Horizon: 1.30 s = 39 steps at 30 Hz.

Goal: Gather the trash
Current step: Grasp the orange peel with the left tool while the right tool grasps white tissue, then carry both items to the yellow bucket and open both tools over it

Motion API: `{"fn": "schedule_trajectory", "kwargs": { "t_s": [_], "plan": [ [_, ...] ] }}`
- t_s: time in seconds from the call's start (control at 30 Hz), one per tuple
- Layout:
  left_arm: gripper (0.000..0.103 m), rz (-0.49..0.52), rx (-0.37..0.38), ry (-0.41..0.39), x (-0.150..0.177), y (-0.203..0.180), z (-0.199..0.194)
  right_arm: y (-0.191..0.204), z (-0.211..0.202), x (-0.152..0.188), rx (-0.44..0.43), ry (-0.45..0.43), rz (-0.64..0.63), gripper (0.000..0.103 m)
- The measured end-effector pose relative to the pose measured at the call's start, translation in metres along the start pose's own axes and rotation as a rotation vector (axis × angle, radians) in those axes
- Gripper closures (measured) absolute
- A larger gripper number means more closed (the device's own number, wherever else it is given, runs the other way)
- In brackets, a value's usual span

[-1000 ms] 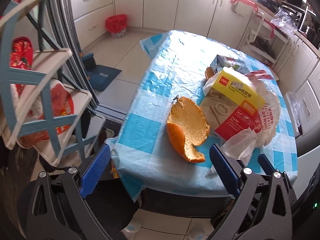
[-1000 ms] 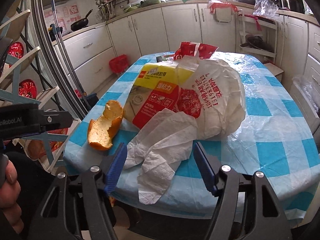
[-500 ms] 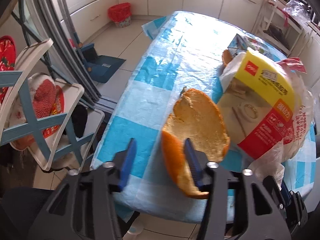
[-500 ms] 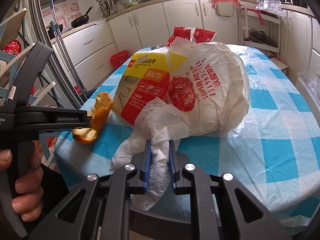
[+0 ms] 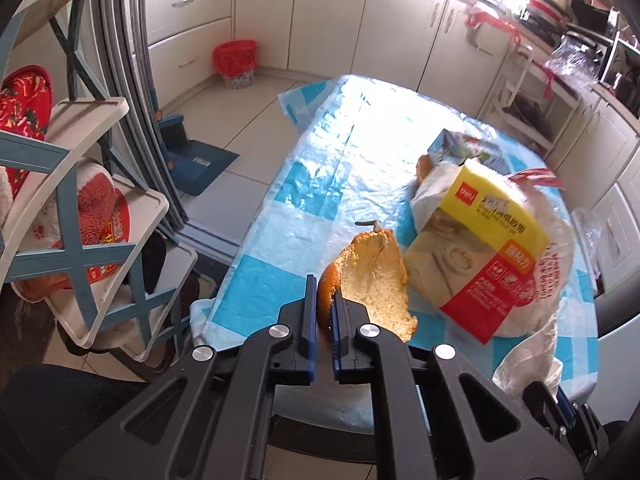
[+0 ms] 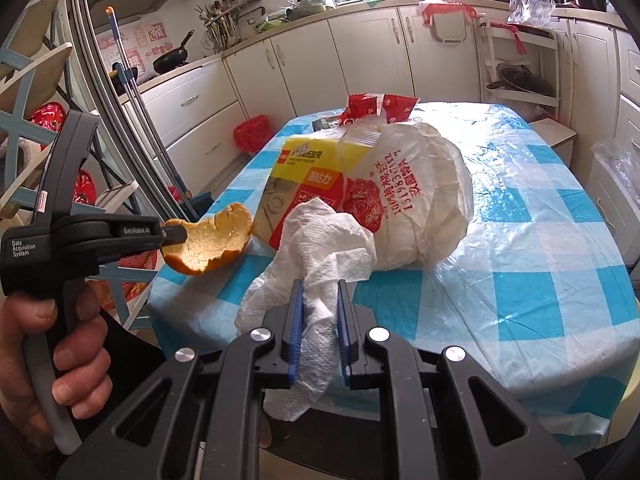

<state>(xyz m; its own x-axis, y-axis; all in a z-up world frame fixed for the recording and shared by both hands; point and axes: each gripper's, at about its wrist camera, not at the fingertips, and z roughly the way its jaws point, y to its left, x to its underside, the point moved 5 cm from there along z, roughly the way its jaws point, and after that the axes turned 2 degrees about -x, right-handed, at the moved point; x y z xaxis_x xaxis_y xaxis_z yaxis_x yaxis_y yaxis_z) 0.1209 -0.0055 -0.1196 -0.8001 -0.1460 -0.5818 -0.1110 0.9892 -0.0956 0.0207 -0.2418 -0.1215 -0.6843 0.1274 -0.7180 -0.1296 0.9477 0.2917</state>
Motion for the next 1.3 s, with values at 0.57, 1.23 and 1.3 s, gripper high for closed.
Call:
{"fn": "schedule_trajectory", "kwargs": {
  "t_s": [0.57, 1.23, 1.3],
  "plan": [
    [0.098, 0.089, 0.178, -0.171, 0.003, -0.044, -0.049, -0.042, -0.047, -0.011, 0.094, -0.113, 0.056, 0.087],
    [0.097, 0.458, 0.503, -0.112, 0.068, -0.298, -0.096, -0.272, -0.134, -0.015, 0.441, -0.017, 0.373, 0.087],
    [0.097, 0.498, 0.519, -0.098, 0.08, -0.329, -0.095, -0.3, -0.131, -0.007, 0.422, 0.049, 0.45, 0.086]
  ]
}}
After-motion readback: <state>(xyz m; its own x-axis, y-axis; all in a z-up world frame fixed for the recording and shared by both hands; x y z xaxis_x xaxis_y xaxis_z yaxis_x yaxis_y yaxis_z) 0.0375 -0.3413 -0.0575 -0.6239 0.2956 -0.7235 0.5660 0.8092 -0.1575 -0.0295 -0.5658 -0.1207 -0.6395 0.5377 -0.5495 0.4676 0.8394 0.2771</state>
